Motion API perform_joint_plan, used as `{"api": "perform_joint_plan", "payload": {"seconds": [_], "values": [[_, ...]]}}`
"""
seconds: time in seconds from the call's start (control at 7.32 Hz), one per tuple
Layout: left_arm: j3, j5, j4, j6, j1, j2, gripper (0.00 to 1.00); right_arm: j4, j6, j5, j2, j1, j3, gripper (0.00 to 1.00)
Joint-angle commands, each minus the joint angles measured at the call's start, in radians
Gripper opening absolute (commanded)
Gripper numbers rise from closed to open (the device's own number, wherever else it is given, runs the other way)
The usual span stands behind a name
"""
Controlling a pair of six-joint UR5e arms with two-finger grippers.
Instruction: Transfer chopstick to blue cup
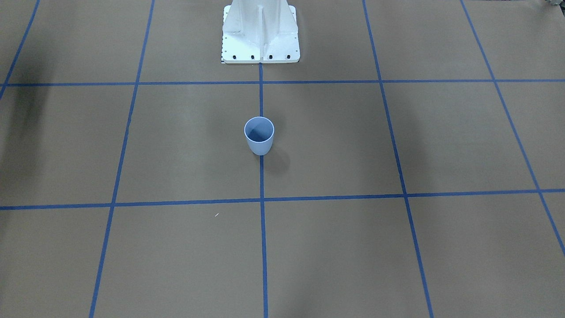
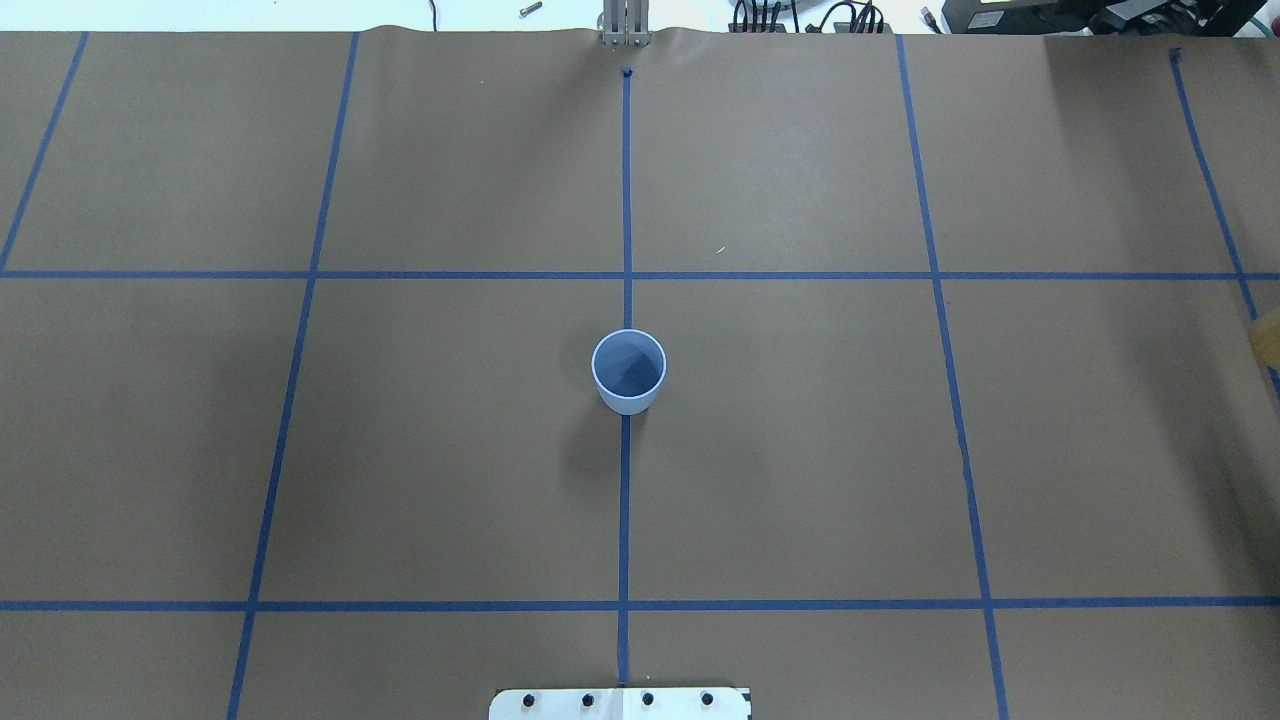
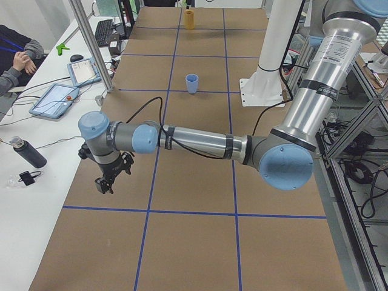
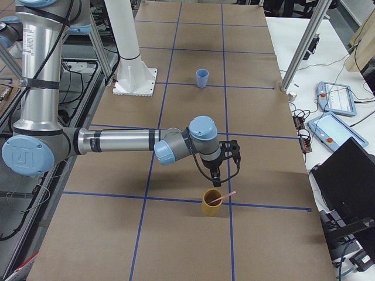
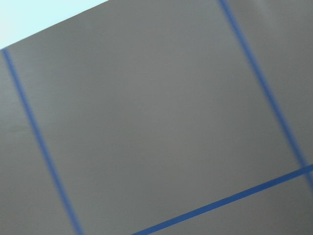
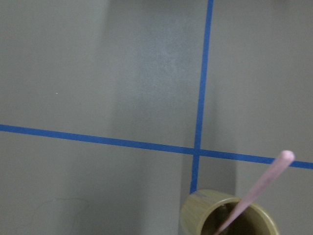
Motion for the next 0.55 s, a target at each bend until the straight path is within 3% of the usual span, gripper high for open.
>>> {"api": "perform_joint_plan", "payload": {"seconds": [0.0, 0.27, 0.41], "values": [[0.006, -0.002, -0.018, 0.131, -0.066, 0.107, 0.99, 0.026, -0.022, -0.049, 0.009, 0.055, -0.048, 1.0], [0.0, -0.002, -0.047, 0.132, -0.066, 0.133, 0.99, 0.284, -0.008, -0.077, 0.026, 0.063, -0.208, 0.99], [-0.004, -0.002, -0.047, 0.13, -0.066, 0.135, 0.99, 0.334, 0.048, -0.085, 0.055, 0.061, -0.261, 0.97]]}}
